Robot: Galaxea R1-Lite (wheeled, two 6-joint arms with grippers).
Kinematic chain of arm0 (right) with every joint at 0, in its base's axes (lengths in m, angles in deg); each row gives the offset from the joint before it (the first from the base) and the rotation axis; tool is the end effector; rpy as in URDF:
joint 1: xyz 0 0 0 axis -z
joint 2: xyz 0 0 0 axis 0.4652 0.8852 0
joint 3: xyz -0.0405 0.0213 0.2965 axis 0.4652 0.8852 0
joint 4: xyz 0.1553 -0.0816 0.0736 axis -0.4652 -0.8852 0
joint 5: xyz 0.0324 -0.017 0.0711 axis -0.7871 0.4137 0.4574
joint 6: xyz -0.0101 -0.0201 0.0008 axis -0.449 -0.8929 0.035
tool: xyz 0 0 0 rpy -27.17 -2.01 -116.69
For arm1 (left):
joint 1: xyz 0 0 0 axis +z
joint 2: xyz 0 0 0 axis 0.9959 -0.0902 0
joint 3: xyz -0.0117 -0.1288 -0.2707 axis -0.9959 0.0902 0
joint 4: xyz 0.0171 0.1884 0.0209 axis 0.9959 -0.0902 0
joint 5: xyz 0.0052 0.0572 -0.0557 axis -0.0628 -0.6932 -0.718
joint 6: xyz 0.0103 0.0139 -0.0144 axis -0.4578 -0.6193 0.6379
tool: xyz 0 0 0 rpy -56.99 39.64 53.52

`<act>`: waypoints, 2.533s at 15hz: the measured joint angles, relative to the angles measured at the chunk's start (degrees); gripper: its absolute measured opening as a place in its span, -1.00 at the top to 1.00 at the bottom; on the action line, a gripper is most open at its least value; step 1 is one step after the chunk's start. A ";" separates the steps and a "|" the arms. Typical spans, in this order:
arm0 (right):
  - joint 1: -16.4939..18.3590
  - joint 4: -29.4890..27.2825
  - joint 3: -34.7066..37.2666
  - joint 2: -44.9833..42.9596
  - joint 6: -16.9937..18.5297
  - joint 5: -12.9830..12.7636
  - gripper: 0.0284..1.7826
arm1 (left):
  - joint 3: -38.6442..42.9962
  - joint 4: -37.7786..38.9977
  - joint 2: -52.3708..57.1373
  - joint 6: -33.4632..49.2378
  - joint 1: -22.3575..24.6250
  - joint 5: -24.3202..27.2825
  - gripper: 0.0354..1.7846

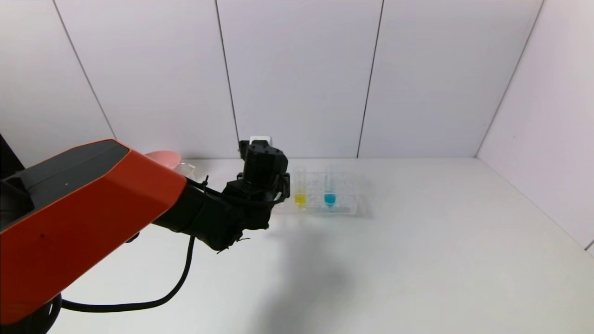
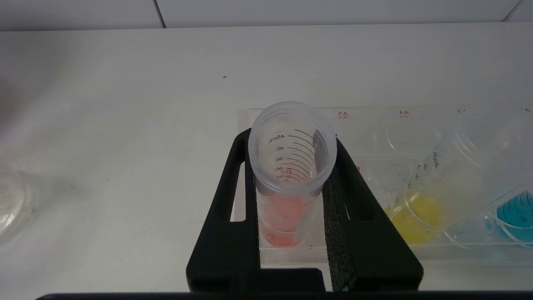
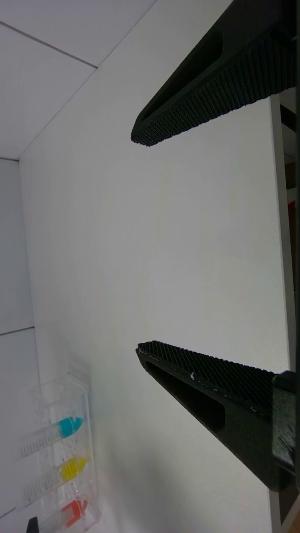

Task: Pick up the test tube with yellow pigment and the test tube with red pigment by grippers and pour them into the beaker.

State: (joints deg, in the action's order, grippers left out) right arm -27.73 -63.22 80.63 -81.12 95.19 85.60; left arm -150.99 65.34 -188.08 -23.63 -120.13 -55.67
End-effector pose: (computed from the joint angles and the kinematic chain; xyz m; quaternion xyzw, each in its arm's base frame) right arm -0.0228 -0.0008 0.0757 0.0459 -0.0014 -0.0186 0.9988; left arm 0.3536 -0.2358 0.1253 -0.0287 0.1171 -0.0155 0.9926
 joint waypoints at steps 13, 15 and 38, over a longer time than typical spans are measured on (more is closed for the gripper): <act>0.00 0.00 0.00 0.00 0.00 -0.02 -0.92 | -1.51 -3.08 9.84 -7.06 -2.82 0.00 0.53; 0.00 0.00 0.00 0.00 0.00 -0.05 -0.92 | 0.72 -3.55 11.89 -7.12 -2.60 1.11 0.53; 0.00 0.00 0.00 0.00 0.00 -0.02 -0.92 | 9.44 -30.62 28.70 -41.14 55.70 73.98 0.53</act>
State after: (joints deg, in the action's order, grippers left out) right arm -27.73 -63.22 80.63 -81.12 95.19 85.58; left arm -141.55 34.72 -159.38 -64.78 -64.43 18.31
